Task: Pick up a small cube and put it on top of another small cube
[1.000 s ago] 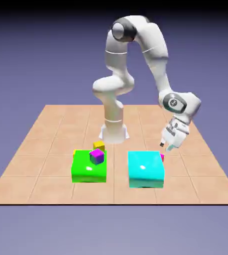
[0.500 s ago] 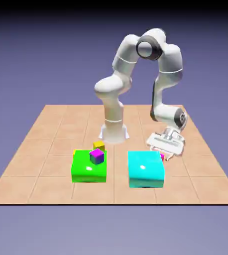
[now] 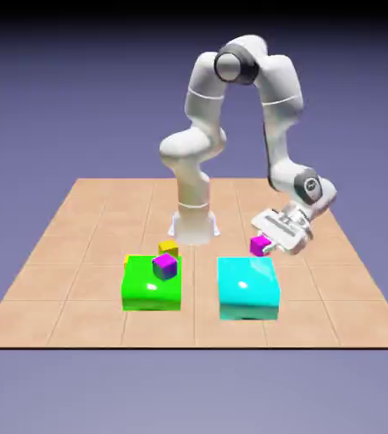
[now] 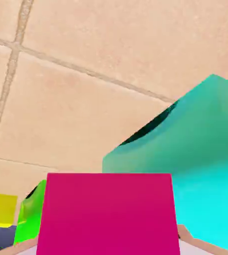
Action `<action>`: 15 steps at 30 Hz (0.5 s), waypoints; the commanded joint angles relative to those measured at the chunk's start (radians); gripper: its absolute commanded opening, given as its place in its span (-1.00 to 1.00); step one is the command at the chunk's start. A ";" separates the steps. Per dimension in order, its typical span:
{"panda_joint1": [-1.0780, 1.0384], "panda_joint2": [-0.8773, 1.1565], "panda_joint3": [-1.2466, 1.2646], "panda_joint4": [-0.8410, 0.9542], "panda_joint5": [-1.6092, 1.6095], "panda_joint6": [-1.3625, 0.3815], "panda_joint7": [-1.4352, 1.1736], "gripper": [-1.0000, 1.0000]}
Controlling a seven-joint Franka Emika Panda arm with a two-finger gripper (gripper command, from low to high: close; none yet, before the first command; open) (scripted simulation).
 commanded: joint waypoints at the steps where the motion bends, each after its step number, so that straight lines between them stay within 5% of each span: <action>1: -0.025 -0.008 -0.008 0.005 0.041 -0.010 0.004 -1.00; 15: -0.494 -0.055 -0.167 0.098 0.622 -0.102 0.207 -1.00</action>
